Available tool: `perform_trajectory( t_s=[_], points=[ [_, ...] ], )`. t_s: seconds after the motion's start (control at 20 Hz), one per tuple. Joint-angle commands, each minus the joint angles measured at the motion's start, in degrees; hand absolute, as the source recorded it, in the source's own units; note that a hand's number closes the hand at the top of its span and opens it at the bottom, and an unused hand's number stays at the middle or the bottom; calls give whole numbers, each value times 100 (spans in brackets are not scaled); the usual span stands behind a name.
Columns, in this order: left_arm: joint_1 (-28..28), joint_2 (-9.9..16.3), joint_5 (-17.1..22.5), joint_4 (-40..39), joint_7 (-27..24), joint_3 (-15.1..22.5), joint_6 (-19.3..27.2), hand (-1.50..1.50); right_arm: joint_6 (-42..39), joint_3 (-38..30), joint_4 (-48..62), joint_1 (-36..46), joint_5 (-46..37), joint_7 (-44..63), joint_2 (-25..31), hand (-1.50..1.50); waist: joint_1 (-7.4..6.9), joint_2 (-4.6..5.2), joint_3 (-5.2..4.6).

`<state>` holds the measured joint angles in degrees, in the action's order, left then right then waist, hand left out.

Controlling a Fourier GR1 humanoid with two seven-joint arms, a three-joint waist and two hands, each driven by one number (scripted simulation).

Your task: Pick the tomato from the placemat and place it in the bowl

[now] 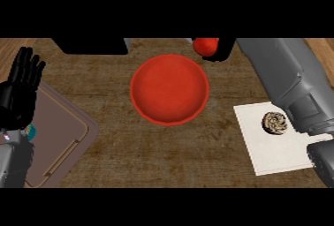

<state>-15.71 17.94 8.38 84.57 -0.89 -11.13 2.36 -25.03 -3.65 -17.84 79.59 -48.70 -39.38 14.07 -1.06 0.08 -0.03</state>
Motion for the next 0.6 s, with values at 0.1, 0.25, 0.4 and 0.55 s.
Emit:
perform_trajectory(
  t_s=[0.1, 0.25, 0.4, 0.55],
  points=[
    [242, 29, 11, 573, 409, 12, 51, 0, 539, 376, -394, -605, -284, 265, -671, 150, 35, -24, 5],
    [82, -174, -190, 151, 36, 116, 173, 0, 747, 549, -271, -708, -527, 469, -736, 150, 27, 11, 2],
    [157, -249, -167, -10, -277, 151, 30, 0, 1226, 257, 226, -762, -383, 1313, -1264, 150, -67, 62, 0],
    [216, -98, -13, 258, -1, 26, -71, 0, 871, 120, 299, -971, -213, 1092, -1072, -150, -33, 31, 4]
  ],
)
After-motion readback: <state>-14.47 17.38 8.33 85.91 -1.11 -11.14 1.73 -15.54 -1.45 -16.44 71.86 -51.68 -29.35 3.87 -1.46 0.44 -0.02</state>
